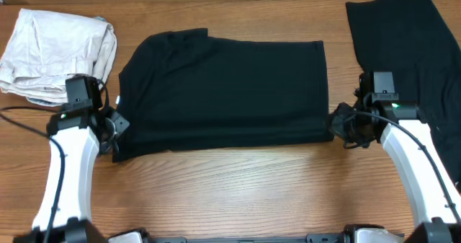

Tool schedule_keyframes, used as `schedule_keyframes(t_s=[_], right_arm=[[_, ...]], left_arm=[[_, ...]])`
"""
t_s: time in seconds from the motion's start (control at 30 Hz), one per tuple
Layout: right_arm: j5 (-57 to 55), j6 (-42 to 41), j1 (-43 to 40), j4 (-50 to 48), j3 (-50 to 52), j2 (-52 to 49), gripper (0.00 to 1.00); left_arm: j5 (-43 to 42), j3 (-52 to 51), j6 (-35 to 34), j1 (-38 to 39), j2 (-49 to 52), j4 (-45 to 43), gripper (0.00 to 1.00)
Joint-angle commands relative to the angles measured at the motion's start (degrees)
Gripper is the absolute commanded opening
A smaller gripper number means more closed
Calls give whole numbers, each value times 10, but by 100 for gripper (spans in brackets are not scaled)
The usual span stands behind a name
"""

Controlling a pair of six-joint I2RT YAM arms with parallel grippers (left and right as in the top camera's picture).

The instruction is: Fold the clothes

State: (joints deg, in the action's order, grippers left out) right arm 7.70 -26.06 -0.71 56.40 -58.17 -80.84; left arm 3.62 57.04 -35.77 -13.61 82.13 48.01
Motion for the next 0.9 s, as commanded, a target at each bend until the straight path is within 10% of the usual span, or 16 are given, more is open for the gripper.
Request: schedule_keyframes(t_s=[0.0, 0.87], right_arm=[[-13, 10, -3, -28, -12, -26, 4], [-30, 10, 14, -192, -12, -134, 4]], left_arm=[[11, 13, 5, -2, 37, -37, 4], [-32, 13, -6, 47, 161, -305, 11]])
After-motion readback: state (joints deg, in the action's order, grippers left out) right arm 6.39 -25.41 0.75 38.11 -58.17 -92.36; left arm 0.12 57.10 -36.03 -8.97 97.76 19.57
